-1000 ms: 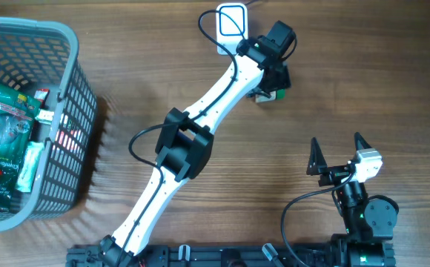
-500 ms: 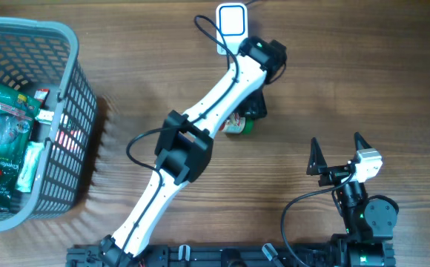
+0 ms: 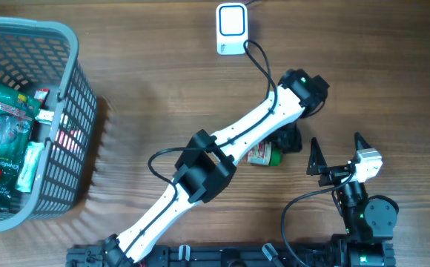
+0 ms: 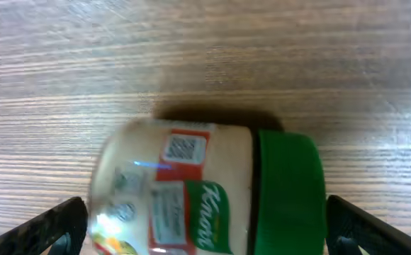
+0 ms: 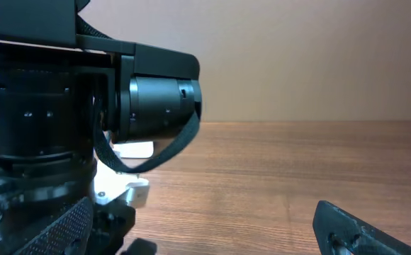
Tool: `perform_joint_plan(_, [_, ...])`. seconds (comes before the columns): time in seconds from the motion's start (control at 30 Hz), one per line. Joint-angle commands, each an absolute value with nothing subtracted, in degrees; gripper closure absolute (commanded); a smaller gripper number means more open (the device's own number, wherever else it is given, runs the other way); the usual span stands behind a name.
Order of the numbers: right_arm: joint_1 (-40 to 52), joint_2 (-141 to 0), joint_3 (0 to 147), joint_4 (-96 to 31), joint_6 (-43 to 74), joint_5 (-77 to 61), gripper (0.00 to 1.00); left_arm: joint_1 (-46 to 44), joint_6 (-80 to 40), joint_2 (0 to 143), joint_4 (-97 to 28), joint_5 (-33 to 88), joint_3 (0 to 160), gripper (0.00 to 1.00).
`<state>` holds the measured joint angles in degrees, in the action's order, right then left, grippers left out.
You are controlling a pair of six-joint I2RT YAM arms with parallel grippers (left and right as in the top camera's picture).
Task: Scan the item barcode
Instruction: 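Present the jar to the scanner, then set it on the table, then reach the left gripper into the basket and grasp the red box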
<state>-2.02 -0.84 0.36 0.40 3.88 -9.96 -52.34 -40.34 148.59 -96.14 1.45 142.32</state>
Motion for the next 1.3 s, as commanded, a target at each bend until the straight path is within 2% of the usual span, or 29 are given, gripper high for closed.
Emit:
perform_joint_plan(0.0, [-2.2,-0.4,0.3,0.6,4.5,-8.8,0.00,-50.8,-39.9,147.0,-95.6,1.7,141.8,0.00])
perform_joint_plan(0.23, [-2.2,-0.4,0.3,0.6,4.5,-8.8,0.00,-43.3,-39.0,135.3,-88.7,0.4,141.8,0.00])
perform_joint_plan(0.53, [-2.2,-0.4,0.3,0.6,4.5,-8.8,0.00,-21.8,-38.8,102.3,-86.1,-14.5,141.8,0.00])
perform_joint_plan(0.67, [-2.2,-0.4,0.3,0.6,4.5,-8.8,0.00,-6.0,-39.4,92.2,-86.8,-21.8,141.8,0.00])
perform_joint_plan(0.77, [-2.2,-0.4,0.3,0.6,4.5,-8.8,0.00,6.9,-40.9,91.1,-90.2,-21.7,141.8,0.00])
perform_joint_plan(0.9, [-2.2,-0.4,0.3,0.6,4.5,-8.8,0.00,21.1,-50.2,92.9,-96.4,-20.9,139.7,0.00])
perform_joint_plan(0.93, [-2.2,-0.4,0.3,0.6,4.5,-8.8,0.00,25.8,-50.2,94.3,-96.4,-17.8,136.4,0.00])
perform_joint_plan(1.07, [-2.2,-0.4,0.3,0.6,4.5,-8.8,0.00,31.0,-50.2,96.9,-93.4,-10.3,124.2,0.00])
perform_joint_plan(1.27, [-2.2,-0.4,0.3,0.6,4.5,-8.8,0.00,31.4,-50.2,97.4,-79.4,-6.6,96.2,0.00])
